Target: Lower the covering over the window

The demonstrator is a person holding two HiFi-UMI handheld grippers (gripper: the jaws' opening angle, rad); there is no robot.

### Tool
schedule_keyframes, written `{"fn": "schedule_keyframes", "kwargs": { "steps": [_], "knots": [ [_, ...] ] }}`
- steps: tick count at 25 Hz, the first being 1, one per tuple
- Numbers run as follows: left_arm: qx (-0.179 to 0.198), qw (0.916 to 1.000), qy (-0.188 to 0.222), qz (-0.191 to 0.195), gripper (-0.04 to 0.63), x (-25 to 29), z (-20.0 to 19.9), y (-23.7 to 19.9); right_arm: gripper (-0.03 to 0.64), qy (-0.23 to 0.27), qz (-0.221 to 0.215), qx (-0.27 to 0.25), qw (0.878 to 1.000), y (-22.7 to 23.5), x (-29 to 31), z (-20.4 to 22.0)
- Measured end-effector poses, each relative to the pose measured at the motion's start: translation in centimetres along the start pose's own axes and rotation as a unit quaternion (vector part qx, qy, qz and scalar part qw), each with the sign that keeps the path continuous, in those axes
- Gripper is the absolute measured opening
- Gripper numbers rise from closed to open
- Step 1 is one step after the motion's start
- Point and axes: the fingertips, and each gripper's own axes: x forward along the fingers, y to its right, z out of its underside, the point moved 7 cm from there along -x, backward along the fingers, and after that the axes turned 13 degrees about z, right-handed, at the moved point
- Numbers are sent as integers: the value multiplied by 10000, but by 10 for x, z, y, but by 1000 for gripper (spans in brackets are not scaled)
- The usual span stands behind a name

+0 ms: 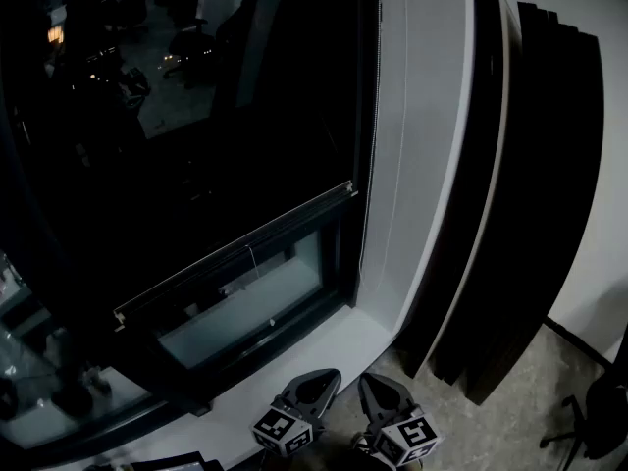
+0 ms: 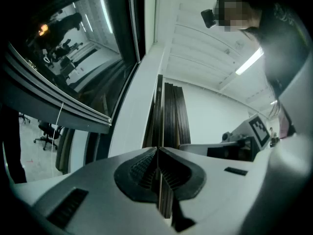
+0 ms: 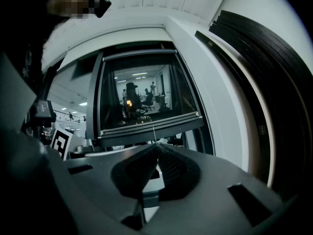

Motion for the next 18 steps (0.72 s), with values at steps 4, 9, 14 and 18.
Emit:
{"fn": "schedule_keyframes", "kwargs": {
  "steps": [4, 9, 14, 18],
  "knots": [
    [100, 9998, 42, -193, 0, 50, -15, -16, 11, 39, -116, -139, 9998, 49, 26, -13],
    [144, 9992, -28, -380, 0, 98, -13, -33, 11, -23, -347, -120, 9993, 98, 50, -26],
    [117, 9981, -77, -603, 0, 126, -5, -40, 11, -126, -516, -80, 9986, 132, 64, -25],
    [151, 9975, -155, -676, 0, 138, 2, -49, 11, -142, -543, 47, 9984, 150, 75, -20]
  ]
}}
